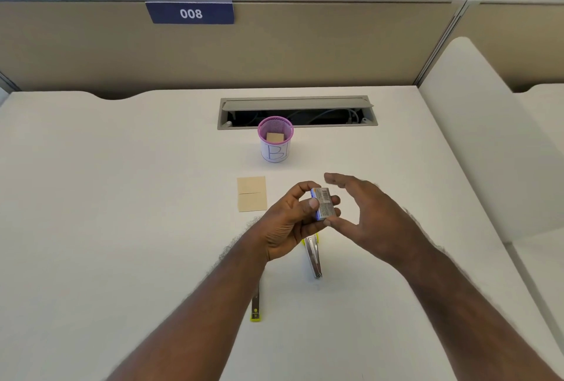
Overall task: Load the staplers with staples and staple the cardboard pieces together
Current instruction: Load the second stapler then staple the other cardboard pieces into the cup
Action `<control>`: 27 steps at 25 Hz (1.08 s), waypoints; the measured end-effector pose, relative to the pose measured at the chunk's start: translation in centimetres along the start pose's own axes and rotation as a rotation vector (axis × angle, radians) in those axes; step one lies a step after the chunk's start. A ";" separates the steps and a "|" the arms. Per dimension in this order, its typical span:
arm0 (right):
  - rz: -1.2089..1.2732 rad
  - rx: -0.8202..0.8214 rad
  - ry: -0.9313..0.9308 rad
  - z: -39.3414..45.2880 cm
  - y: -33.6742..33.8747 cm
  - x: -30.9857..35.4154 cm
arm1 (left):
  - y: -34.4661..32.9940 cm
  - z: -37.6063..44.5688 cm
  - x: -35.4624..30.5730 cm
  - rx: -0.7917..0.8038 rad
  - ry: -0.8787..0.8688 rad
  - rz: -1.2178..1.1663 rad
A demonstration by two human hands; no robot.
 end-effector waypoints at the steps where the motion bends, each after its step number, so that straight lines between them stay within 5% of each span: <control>1: -0.013 -0.041 0.026 -0.1 0.1 0.2 | 0.0 0.0 -0.2 0.000 -0.013 -0.015; 14: -0.210 -0.457 0.244 -1.9 -0.2 2.4 | -0.4 0.5 -1.7 -0.023 -0.158 -0.110; 27: -0.007 -0.392 0.080 -1.9 1.3 4.1 | -1.0 0.1 -2.4 0.005 -0.182 -0.109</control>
Point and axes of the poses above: each hand's wrist, its own z-axis towards the middle knuckle, its own y-axis out of the back of the hand, x = y × z, the point moved 2 cm from there along z, towards the middle knuckle, and after that the axes turned 6 degrees about x, right-handed, at the moved point
